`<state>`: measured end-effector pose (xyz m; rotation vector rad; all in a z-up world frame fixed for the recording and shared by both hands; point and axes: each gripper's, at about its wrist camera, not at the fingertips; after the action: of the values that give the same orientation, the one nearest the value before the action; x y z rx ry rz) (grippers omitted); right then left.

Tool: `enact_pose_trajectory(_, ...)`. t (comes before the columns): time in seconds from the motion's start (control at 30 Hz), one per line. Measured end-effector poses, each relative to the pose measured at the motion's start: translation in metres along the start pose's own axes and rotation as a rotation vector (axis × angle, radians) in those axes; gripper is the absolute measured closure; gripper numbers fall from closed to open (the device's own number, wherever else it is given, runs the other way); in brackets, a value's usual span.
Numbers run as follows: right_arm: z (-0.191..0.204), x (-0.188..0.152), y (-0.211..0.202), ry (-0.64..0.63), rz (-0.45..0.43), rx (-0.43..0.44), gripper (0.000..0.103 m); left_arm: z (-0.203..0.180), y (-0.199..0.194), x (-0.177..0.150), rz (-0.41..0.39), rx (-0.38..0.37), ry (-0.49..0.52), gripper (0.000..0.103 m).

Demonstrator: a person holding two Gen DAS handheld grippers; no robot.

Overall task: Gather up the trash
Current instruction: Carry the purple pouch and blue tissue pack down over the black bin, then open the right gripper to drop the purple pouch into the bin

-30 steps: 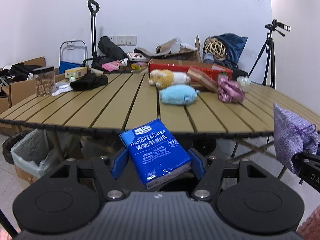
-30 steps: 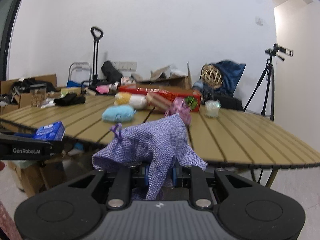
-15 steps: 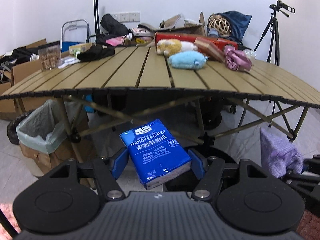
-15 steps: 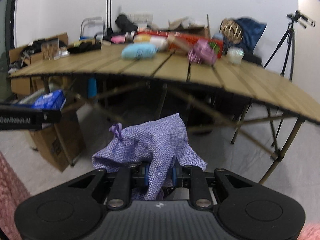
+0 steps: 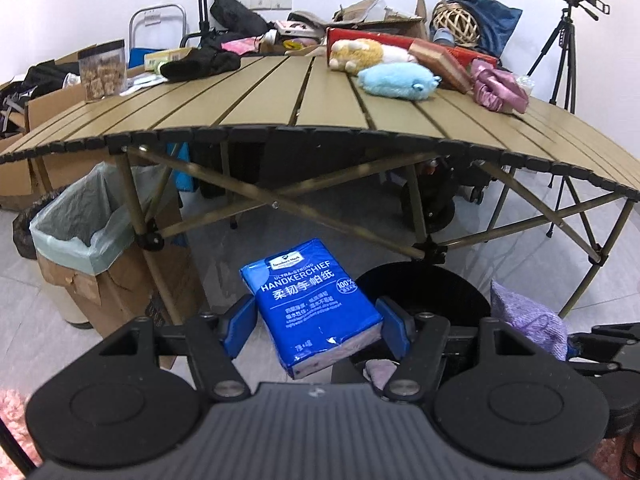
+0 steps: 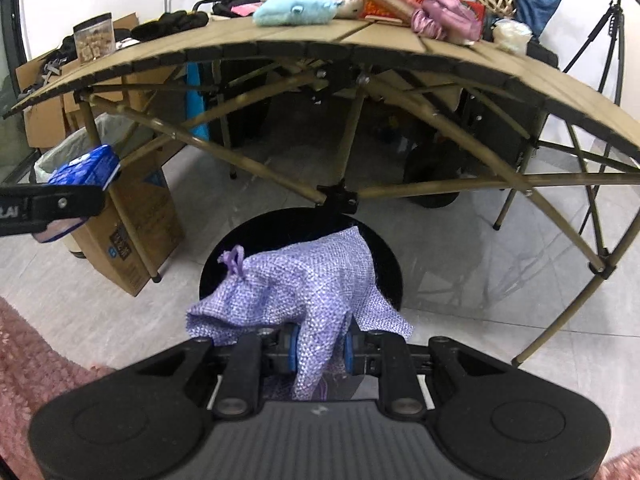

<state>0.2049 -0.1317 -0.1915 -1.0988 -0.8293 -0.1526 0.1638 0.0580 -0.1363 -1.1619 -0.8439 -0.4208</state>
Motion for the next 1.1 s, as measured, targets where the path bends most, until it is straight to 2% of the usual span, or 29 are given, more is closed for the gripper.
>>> enact_pose_trajectory(0.33, -0.009, 0.02, 0.036, 0.002, 0.024, 0.041, 0.084, 0.002, 0.026, 0.003, 0.074, 0.024, -0.022, 0.036)
enact_pose_trajectory(0.53, -0.014, 0.032, 0.057, 0.017, 0.03, 0.073, 0.083, 0.002, 0.038, 0.01, 0.088, 0.041, -0.037, 0.036)
enact_pose_trajectory(0.9, -0.021, 0.04, 0.092, 0.03, 0.061, 0.076, 0.083, -0.006, 0.059, 0.015, 0.118, 0.069, -0.031, 0.036)
enact_pose_trajectory(1.0, -0.022, 0.04, 0.099, 0.026, 0.071, 0.074, 0.081, -0.006, 0.064, 0.015, 0.139, 0.067, -0.035, 0.036)
enact_pose_trajectory(1.1, -0.025, 0.04, 0.108, 0.03, 0.088, 0.078, 0.074, -0.008, 0.064, 0.014, 0.138, 0.064, -0.02, 0.037)
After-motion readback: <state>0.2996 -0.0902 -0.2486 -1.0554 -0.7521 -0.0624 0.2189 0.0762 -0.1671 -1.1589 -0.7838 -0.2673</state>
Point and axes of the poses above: each gripper's, at about its wrist camera, not at the fingertips, and y roughly the way its jaws point, z to its left, x to its top, and after that the axes turned 15 degrees about x, right-handed
